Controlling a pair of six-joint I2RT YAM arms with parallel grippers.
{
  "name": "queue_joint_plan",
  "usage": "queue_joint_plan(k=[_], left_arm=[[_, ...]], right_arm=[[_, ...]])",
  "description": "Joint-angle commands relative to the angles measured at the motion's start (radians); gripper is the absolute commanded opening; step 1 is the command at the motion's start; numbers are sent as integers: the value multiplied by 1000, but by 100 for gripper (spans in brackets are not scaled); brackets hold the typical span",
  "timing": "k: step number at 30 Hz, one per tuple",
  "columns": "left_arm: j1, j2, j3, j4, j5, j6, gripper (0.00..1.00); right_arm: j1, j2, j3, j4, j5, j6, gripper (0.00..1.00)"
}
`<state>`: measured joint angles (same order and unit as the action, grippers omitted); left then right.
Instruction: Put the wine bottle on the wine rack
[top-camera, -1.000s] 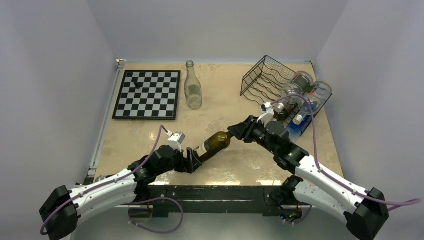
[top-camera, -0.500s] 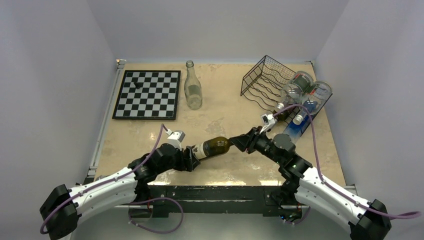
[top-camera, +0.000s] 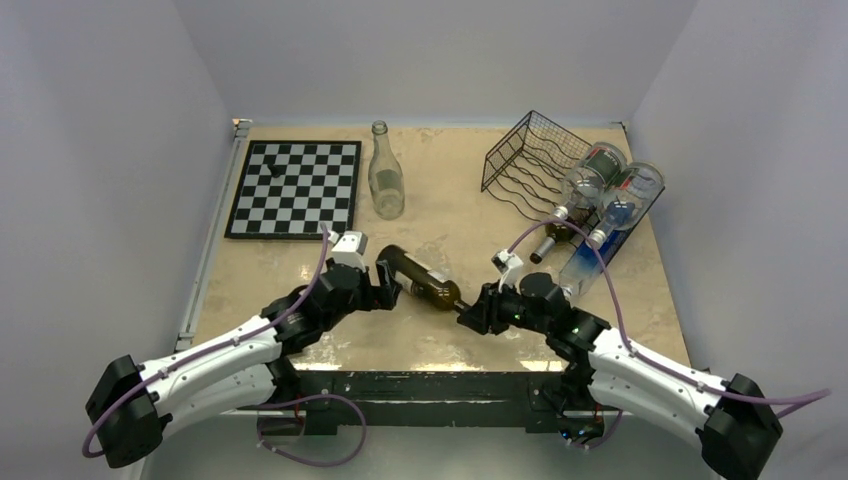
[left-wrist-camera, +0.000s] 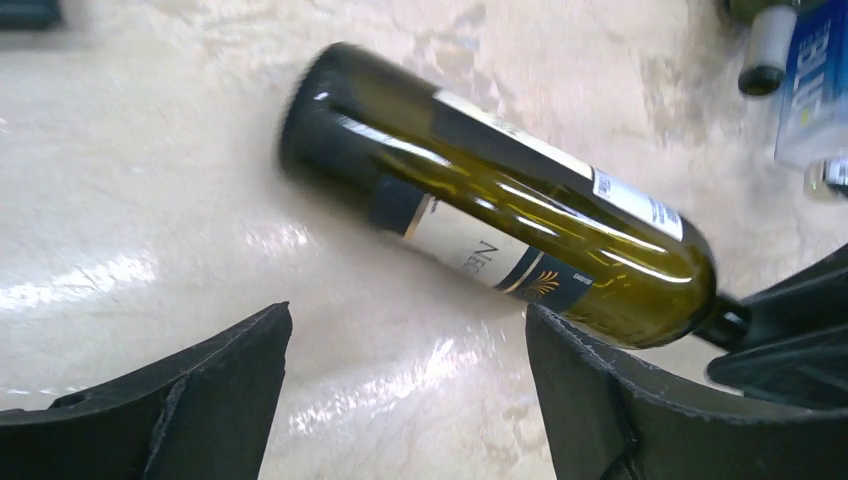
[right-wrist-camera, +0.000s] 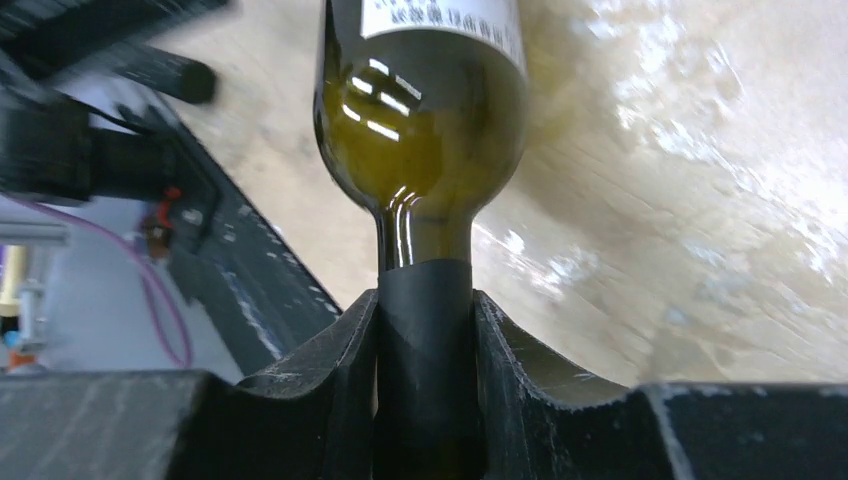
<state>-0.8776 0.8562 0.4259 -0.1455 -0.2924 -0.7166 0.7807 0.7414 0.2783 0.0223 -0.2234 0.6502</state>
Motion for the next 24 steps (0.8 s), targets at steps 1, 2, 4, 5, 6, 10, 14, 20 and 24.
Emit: queue_joint_plan(k=[1, 2, 4, 5, 6, 10, 14, 20, 24], left_arm=[[5, -5, 58, -27, -148, 5, 91], [5, -14, 57, -30, -153, 8, 91], [6, -36, 52, -34, -155, 13, 92], [6, -45, 50, -34, -152, 15, 92], [6, -54, 49, -35, -147, 18, 92], [6, -81, 45, -37, -123, 28, 92], [6, -108, 47, -54, -100, 38, 92], [5, -164, 67, -102, -86, 55, 92], [6, -203, 82, -134, -87, 71, 92]], right_arm=[[-3, 57, 43, -151, 76, -82, 0], [-3, 64, 44, -150, 77, -83, 0], [-2, 76, 49, -149, 82, -90, 0], [-2, 85, 54, -152, 88, -93, 0], [-2, 94, 61, -154, 89, -100, 0], [8, 154, 98, -173, 119, -120, 0], [54, 249, 155, -223, 285, -124, 0], [139, 415, 266, -235, 413, -128, 0], [191, 530, 334, -253, 477, -115, 7]])
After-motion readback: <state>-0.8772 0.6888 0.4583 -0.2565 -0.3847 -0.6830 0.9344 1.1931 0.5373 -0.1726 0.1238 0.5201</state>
